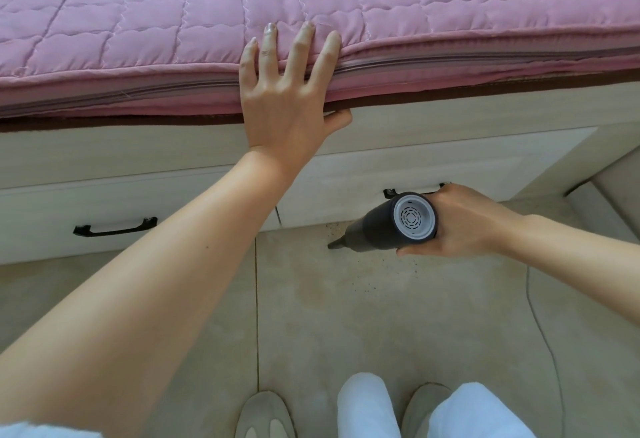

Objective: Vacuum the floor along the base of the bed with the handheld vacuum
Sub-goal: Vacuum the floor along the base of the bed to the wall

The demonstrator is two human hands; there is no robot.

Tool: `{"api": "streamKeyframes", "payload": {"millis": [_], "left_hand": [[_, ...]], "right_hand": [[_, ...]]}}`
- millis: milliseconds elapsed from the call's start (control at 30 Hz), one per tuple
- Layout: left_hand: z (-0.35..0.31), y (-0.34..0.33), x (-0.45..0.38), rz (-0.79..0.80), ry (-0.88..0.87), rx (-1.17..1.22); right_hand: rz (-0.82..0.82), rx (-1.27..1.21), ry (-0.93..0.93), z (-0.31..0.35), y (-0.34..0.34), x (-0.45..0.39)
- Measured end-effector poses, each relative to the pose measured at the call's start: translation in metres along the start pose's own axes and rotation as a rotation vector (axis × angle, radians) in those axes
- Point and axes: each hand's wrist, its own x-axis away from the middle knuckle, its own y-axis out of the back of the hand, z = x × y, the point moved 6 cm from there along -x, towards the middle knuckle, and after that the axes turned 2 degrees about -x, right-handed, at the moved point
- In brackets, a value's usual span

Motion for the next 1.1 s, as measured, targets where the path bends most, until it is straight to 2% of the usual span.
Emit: {"api": "streamKeyframes", "payload": {"millis": [133,367,533,700,1100], "left_hand": [[0.000,-0.001,0.001,-0.016,0.006,-0.001],[0.000,-0.004,0.003,-0.007,0.019,-0.012],[0.000,-0.005,0.004,-0.006,0.013,-0.014],[0.001,-0.005,0.004,-0.007,-0.018,-0.034],[0.001,-0.007,0.004,-0.025,-0.029,-0.028]], "right_hand": [[-0.001,-0.011,0.005,0.001,0.002,0.001],[0.095,-0.123,-0.034,0.006,0.004,0.023],[0.045,-0.114,-0.046,0.007,-0.006,0.027],[-0.015,0.005,-0.054,0.011,-0.004,0.025],[0.007,0.009,-0.150,-0.001,-0.012,0.010]]}}
